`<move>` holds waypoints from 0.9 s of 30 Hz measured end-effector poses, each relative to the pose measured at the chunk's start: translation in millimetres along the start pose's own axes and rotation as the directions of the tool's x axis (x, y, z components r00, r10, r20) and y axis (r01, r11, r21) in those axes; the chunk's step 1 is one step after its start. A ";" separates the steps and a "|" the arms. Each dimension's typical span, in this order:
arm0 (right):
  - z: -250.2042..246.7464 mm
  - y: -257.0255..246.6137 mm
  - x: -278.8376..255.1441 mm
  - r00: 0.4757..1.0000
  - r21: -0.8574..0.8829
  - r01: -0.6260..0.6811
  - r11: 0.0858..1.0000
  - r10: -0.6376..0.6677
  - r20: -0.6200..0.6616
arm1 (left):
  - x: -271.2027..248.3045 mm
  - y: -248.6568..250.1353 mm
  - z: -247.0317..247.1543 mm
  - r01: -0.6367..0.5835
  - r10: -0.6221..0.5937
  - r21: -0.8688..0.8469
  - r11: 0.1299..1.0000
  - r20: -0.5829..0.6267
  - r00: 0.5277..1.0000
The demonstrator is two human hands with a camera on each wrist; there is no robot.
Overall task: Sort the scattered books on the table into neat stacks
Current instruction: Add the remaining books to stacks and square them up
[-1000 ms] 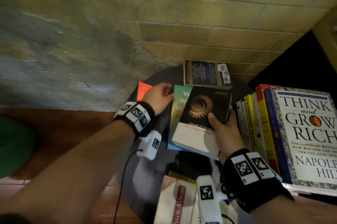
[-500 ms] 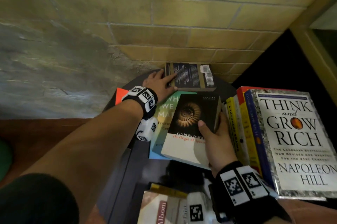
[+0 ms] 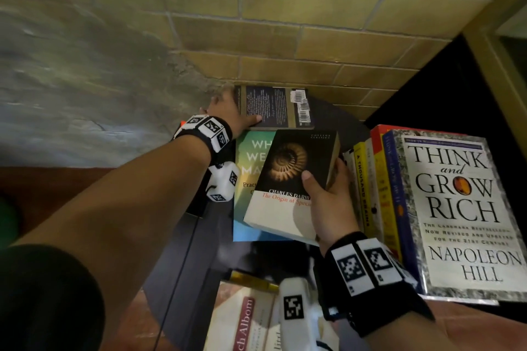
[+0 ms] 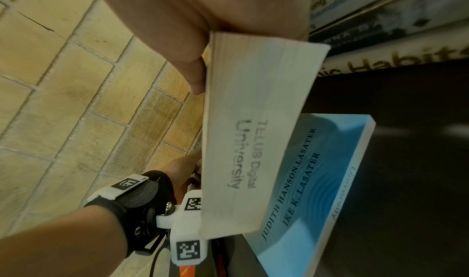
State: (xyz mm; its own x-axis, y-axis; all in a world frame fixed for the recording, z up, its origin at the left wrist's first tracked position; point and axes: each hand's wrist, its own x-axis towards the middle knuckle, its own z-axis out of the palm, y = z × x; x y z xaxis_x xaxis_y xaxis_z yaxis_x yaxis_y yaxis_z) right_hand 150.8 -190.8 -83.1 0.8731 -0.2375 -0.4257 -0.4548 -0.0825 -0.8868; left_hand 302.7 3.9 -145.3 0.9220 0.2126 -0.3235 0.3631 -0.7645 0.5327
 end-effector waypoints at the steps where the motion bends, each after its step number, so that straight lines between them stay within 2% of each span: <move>1: 0.3 0.2 0.3 1.000 -0.006 0.004 1.000 -0.004 0.001 | -0.7 0.6 0.6 -0.021 0.021 -0.013 1.000 0.007 1.000; 5: 1.9 3.1 3.8 1.000 -0.023 -0.005 1.000 0.005 0.008 | -1.8 3.2 -0.8 -0.038 0.038 -0.088 0.995 -0.004 0.999; 8: 5.4 5.2 5.5 1.000 -0.028 -0.029 0.999 0.029 -0.002 | 0.8 3.8 -1.3 -0.040 0.039 -0.209 0.977 -0.011 0.999; 14: 5.5 4.4 7.5 0.999 -0.008 -0.039 0.999 0.039 0.004 | -5.5 11.6 -5.5 -0.074 0.038 -0.507 0.859 -0.081 0.996; 17: 2.9 3.6 6.7 1.000 0.009 -0.014 1.000 0.014 -0.017 | -16.3 14.3 -14.8 -0.156 0.116 -0.535 0.830 -0.108 0.987; 23: -1.9 -5.4 -4.1 0.999 0.068 0.015 0.998 -0.012 -0.053 | -44.7 -18.4 -49.0 -0.425 0.232 -0.569 0.705 -0.381 0.895; 26: -3.8 -11.9 -10.0 0.997 0.080 0.040 0.996 -0.035 -0.066 | -69.3 -50.5 -71.8 -0.509 0.275 -0.479 0.715 -0.477 0.835; 27: -3.4 -13.1 -11.4 0.996 0.065 0.052 0.997 -0.048 -0.070 | -78.8 -62.7 -78.2 -0.509 0.284 -0.455 0.730 -0.476 0.832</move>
State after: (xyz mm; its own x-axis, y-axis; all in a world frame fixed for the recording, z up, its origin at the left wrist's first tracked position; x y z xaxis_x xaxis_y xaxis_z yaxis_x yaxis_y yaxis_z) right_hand 146.2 -190.3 -66.0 0.8795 -0.3001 -0.3693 -0.3961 -0.0316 -0.9177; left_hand 217.7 82.6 -92.1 0.9342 0.2501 0.2545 -0.1435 -0.3897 0.9097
